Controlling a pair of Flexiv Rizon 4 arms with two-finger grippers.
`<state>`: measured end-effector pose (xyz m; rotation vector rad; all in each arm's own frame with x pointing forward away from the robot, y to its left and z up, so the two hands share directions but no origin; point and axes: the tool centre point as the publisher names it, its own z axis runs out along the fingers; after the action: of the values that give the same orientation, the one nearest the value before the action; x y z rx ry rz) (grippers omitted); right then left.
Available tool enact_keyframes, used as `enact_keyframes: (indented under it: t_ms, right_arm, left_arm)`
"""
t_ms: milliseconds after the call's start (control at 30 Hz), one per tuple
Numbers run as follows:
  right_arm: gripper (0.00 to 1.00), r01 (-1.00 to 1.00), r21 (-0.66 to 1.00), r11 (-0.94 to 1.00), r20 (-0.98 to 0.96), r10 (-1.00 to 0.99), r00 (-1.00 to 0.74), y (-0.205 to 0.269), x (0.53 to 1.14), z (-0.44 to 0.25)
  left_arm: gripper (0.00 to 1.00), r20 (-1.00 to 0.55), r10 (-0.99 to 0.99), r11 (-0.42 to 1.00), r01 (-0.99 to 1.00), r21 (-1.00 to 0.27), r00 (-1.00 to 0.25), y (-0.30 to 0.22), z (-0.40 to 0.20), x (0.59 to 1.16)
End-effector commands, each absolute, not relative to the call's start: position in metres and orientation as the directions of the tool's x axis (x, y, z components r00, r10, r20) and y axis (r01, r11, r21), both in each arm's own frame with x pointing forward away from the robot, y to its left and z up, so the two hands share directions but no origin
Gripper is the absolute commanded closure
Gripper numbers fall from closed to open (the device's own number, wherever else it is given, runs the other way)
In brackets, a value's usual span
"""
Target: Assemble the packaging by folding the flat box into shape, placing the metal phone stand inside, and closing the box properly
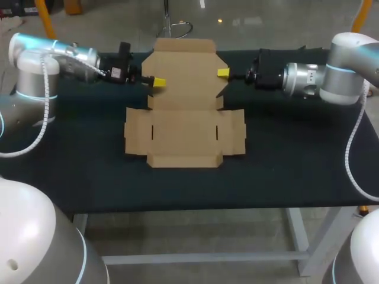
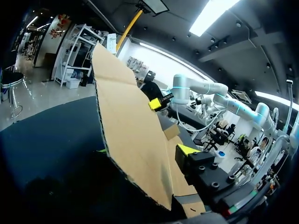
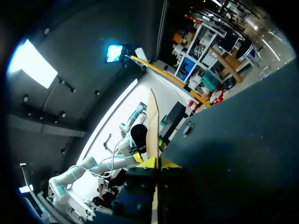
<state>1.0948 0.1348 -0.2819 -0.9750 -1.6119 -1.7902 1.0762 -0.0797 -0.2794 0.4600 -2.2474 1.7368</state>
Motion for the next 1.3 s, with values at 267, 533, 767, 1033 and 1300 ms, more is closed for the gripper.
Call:
enact_keyframes:
  t_ms: [267,533,767,1033,1300]
  right_arm:
    - [1.0,0.784,0.604,-0.142,0.796,0.051,-0.604,0.136,1.103,-0.284]
    - [1.0,0.781,0.606,-0.15,0.793,0.041,-0.608,0.139,1.104,-0.283]
    - [1.0,0.78,0.608,-0.15,0.792,0.038,-0.61,0.14,1.103,-0.283]
    - [1.0,0.779,0.608,-0.151,0.791,0.038,-0.611,0.14,1.103,-0.282]
    - [1.0,0.779,0.607,-0.155,0.791,0.032,-0.611,0.141,1.103,-0.283]
  left_arm:
    - [0.53,0.39,-0.041,0.232,-0.389,-0.892,-0.92,-0.087,-0.279,1.083]
    - [0.55,0.389,-0.03,0.225,-0.385,-0.895,-0.921,-0.091,-0.28,1.084]
    - [0.63,0.383,-0.022,0.221,-0.378,-0.899,-0.924,-0.092,-0.279,1.084]
    - [0.75,0.377,-0.013,0.217,-0.37,-0.903,-0.926,-0.093,-0.279,1.083]
    - [1.0,0.367,0.007,0.215,-0.357,-0.909,-0.93,-0.093,-0.278,1.083]
